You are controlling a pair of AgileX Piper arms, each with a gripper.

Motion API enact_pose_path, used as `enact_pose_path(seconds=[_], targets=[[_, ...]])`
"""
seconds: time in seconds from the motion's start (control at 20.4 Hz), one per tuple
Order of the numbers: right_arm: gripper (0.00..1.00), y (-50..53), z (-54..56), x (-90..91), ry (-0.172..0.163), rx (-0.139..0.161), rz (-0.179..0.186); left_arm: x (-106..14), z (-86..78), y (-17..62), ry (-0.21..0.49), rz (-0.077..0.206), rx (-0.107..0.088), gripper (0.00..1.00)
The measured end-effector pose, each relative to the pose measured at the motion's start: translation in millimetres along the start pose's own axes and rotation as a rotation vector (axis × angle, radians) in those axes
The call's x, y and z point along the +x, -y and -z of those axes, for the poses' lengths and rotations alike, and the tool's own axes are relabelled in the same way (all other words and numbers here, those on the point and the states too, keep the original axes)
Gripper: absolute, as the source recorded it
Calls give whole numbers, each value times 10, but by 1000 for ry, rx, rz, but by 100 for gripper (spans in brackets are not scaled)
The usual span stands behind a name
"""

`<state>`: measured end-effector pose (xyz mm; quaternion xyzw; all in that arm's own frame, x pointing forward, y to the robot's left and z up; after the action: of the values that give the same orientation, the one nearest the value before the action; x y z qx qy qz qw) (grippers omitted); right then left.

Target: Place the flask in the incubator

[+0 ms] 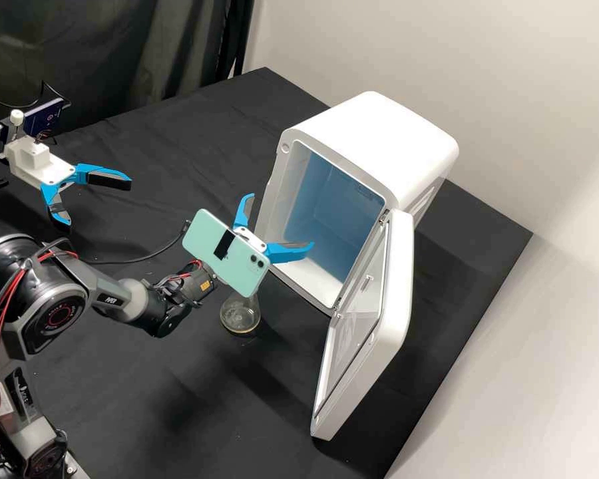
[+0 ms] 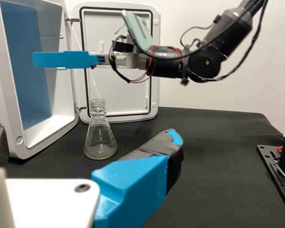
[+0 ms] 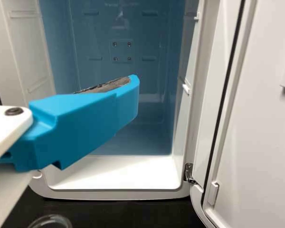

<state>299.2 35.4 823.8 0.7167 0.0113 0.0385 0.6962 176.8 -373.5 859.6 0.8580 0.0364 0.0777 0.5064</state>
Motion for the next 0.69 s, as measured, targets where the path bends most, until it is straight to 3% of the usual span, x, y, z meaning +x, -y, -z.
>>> enact_pose_path(seconds=[0.15, 0.29, 0.59, 0.69], targets=[[100, -6, -86, -153, 7, -2, -24, 0, 0, 0, 0, 0, 0, 100], [100, -82, -138, -341, 3, -11, -74, 0, 0, 0, 0, 0, 0, 100], [100, -69, -217, -602, 15, -50, -32, 0, 0, 0, 0, 0, 0, 100], [100, -63, -236, -689, 22, -79, -19, -5, -1, 6, -1, 2, -1, 100]])
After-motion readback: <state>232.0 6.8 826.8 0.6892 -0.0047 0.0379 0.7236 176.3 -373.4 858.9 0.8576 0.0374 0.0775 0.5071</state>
